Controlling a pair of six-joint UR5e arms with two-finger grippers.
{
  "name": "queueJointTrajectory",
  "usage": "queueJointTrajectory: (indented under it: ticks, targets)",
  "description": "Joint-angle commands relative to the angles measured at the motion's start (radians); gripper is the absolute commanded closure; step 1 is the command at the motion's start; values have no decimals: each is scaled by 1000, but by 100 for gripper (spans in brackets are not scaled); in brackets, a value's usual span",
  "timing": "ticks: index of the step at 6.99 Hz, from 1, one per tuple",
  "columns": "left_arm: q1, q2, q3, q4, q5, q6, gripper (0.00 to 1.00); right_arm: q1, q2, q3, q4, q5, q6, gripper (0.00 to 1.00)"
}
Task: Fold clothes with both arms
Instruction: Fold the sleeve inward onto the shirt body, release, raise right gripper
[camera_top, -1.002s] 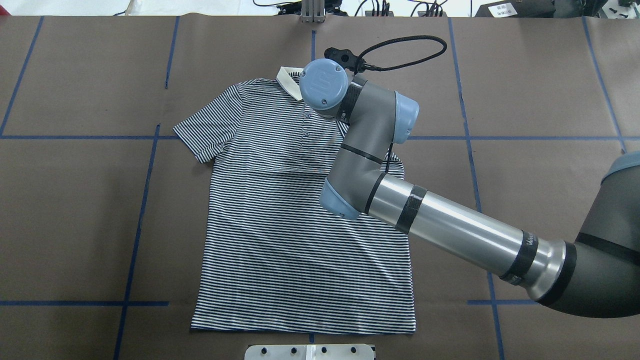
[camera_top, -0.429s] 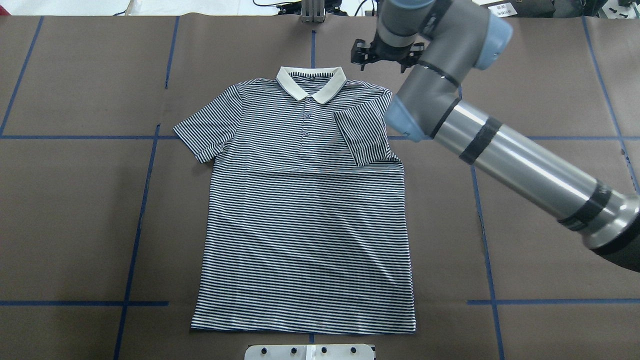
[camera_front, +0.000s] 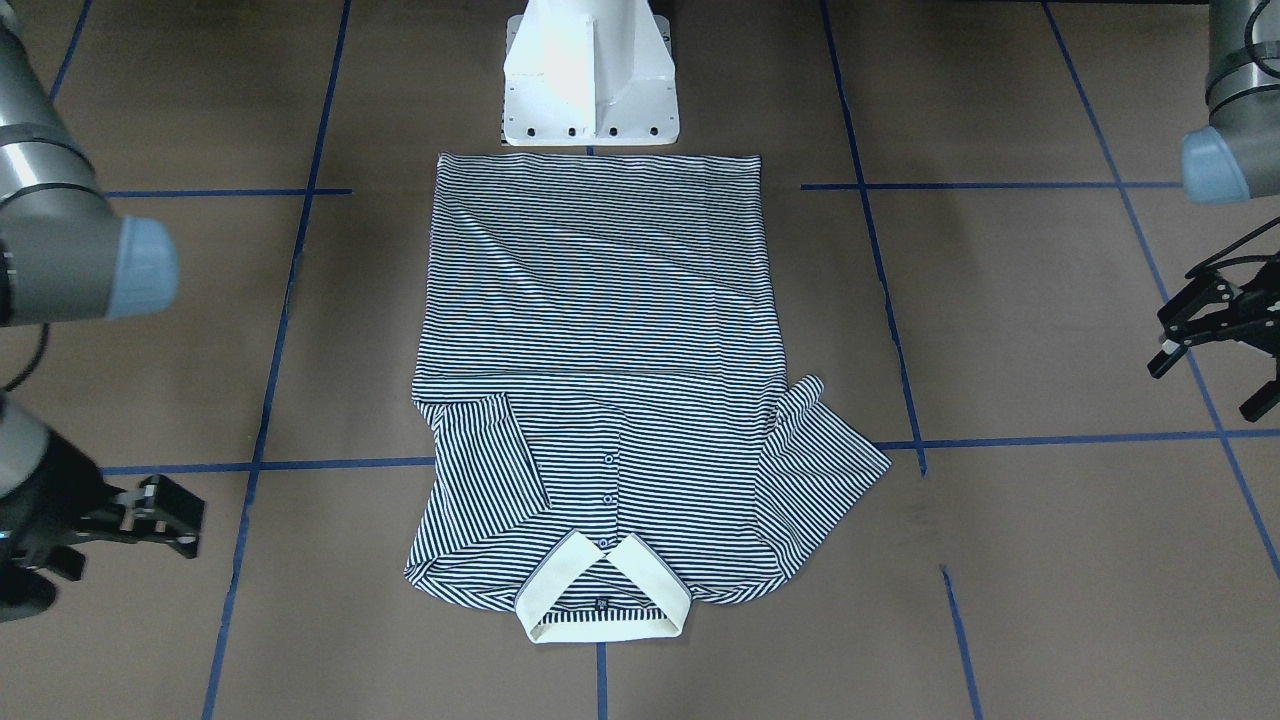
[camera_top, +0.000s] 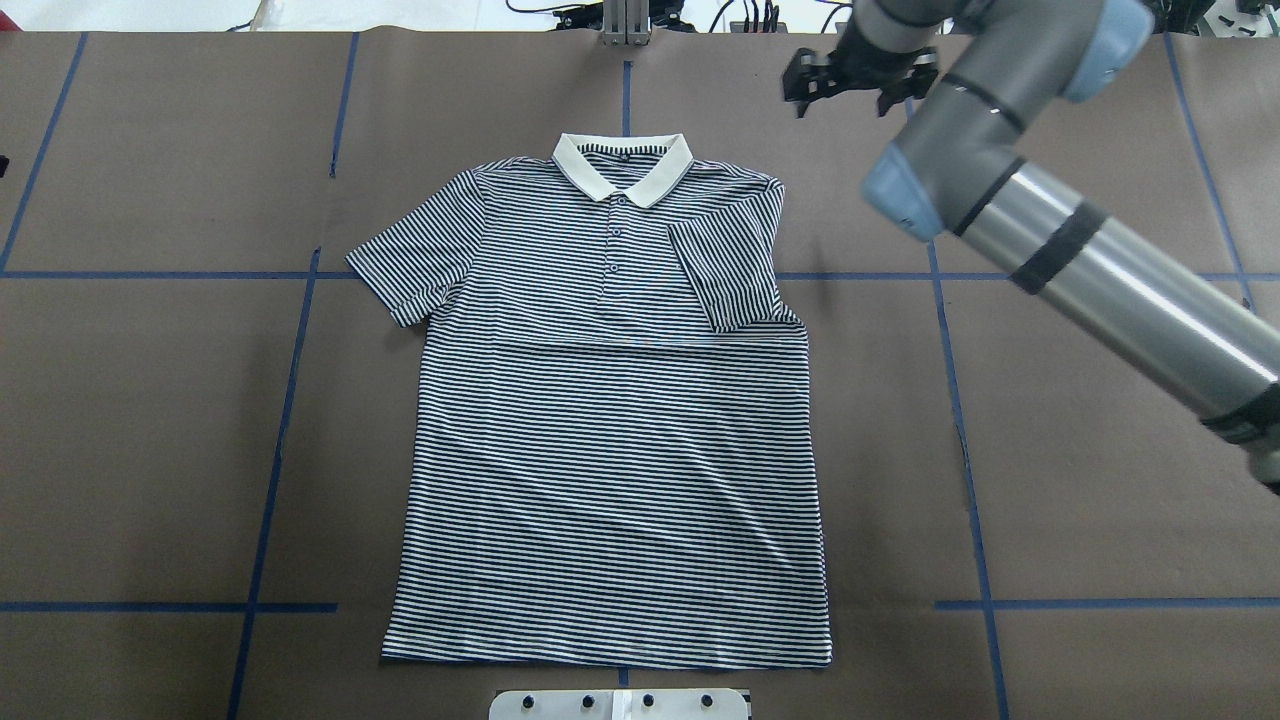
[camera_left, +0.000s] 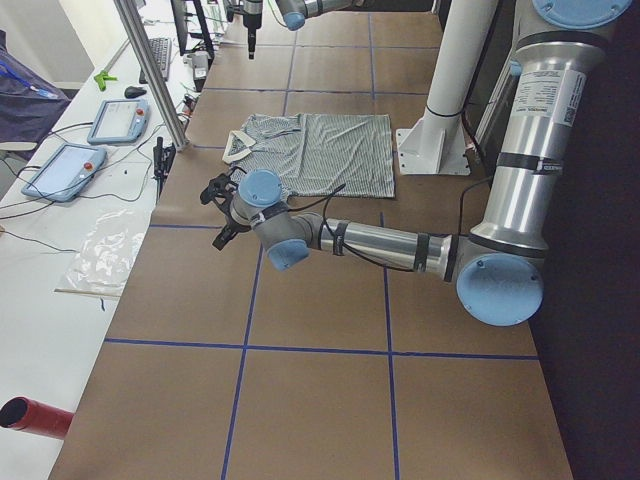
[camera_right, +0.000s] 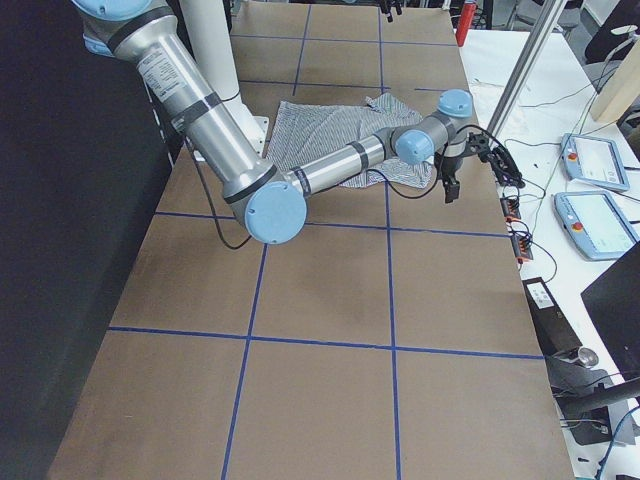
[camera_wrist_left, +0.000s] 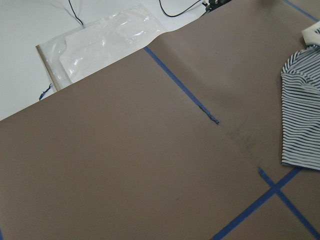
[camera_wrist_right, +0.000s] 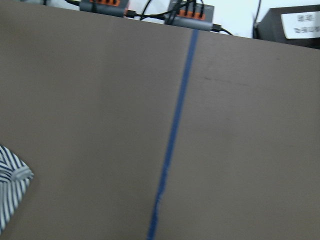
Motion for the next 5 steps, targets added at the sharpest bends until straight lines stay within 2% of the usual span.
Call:
queueJointTrajectory:
  ticks: [1,2,3,5]
  targets:
    - [163,-87,12,9,154,-282,8,140,-127,5,4,117,-209,0]
    - [265,-110,15,10,254,-411,19,148,-150,14,5,115,-213,0]
    - [348,-120,20,13,346,-514,25,148,-161,25,5,115,-214,0]
    - [419,-146,22,97,433,-539,26,148,-172,36,5,114,-214,0]
